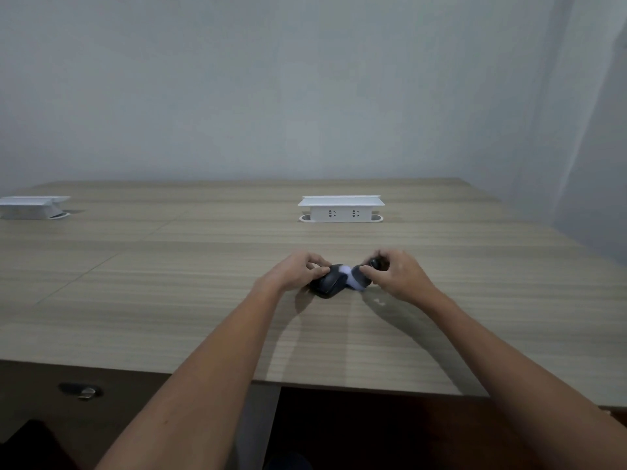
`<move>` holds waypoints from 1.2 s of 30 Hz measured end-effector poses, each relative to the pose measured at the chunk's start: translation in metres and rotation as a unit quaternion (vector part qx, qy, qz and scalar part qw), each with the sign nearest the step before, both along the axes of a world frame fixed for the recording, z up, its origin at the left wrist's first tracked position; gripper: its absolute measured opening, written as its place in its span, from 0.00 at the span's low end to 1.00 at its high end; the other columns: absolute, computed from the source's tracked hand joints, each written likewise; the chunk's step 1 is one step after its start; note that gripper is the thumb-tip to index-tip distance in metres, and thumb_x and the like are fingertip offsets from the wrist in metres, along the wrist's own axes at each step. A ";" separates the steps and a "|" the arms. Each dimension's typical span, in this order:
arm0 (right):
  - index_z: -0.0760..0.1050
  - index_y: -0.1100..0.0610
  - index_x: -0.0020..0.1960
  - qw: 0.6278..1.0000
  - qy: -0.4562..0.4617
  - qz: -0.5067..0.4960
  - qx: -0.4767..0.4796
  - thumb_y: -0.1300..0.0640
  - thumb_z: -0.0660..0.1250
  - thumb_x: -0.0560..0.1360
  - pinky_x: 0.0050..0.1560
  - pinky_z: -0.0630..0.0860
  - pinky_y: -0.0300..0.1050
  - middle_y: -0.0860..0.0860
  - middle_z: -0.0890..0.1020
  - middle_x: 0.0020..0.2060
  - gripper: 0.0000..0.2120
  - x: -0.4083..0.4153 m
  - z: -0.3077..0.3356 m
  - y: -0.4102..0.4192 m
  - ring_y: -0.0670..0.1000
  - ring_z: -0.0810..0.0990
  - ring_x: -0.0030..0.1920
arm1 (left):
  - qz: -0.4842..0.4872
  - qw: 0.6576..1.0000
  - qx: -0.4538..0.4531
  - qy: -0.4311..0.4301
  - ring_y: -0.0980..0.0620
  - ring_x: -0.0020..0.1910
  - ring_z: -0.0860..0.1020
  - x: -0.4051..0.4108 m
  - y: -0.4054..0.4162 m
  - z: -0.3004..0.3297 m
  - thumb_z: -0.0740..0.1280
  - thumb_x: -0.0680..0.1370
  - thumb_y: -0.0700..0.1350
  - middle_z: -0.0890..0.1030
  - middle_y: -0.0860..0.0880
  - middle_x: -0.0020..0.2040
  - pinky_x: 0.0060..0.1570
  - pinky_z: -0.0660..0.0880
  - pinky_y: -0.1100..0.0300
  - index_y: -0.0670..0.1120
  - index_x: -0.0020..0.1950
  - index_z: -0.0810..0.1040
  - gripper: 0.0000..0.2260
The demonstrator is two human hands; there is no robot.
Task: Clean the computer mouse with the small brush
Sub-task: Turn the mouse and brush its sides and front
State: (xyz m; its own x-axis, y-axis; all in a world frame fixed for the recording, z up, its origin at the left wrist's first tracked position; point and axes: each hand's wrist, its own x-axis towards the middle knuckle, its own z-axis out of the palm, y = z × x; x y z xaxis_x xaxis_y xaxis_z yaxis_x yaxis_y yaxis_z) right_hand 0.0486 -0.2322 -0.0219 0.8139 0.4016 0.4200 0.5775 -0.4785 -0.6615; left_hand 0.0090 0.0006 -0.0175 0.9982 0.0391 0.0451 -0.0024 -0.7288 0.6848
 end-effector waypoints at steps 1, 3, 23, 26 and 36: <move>0.83 0.58 0.43 0.999 -0.021 -0.031 -0.016 0.57 0.72 0.72 0.39 0.77 0.43 0.53 0.85 0.37 0.04 0.002 0.001 -0.001 0.51 0.82 0.39 | -0.001 1.000 0.003 0.000 0.51 0.47 0.79 0.000 -0.001 0.000 0.66 0.80 0.49 0.82 0.47 0.48 0.46 0.72 0.62 0.49 0.63 0.81 0.13; 0.83 0.58 0.44 0.998 -0.032 -0.047 -0.001 0.57 0.72 0.72 0.40 0.78 0.45 0.53 0.85 0.37 0.04 0.002 0.005 -0.004 0.51 0.82 0.39 | -0.002 1.000 0.001 0.001 0.51 0.47 0.79 -0.001 -0.003 0.001 0.65 0.81 0.48 0.81 0.47 0.47 0.43 0.72 0.64 0.48 0.64 0.80 0.13; 0.82 0.61 0.40 0.998 -0.016 -0.054 -0.038 0.57 0.70 0.73 0.30 0.66 0.31 0.49 0.80 0.30 0.07 0.004 0.006 0.003 0.44 0.75 0.31 | 0.021 1.000 0.006 -0.004 0.50 0.46 0.79 -0.008 -0.006 0.002 0.66 0.80 0.49 0.81 0.46 0.47 0.44 0.73 0.62 0.46 0.64 0.81 0.14; 0.80 0.64 0.38 0.998 -0.007 -0.059 -0.038 0.56 0.70 0.73 0.30 0.69 0.35 0.53 0.80 0.28 0.10 0.007 0.009 0.009 0.49 0.75 0.30 | 0.017 0.999 -0.031 0.025 0.53 0.34 0.77 -0.010 -0.009 0.005 0.65 0.81 0.45 0.80 0.48 0.39 0.36 0.75 0.66 0.42 0.65 0.79 0.15; 0.79 0.65 0.39 0.998 0.017 -0.051 0.045 0.52 0.69 0.72 0.35 0.76 0.50 0.60 0.80 0.31 0.14 -0.001 0.015 0.004 0.50 0.75 0.31 | -0.056 0.992 0.079 0.077 0.49 0.59 0.77 -0.009 0.003 0.025 0.73 0.76 0.50 0.74 0.48 0.65 0.59 0.73 0.57 0.52 0.75 0.70 0.28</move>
State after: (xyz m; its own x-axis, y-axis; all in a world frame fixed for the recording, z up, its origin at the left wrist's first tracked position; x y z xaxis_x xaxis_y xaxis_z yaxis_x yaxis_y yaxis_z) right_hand 0.0480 -0.2284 -0.0071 0.8630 0.2770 0.4225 0.5052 -0.4718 -0.7226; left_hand 0.0000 0.0035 0.0079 0.9915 -0.0682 -0.1108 0.0057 -0.8280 0.5607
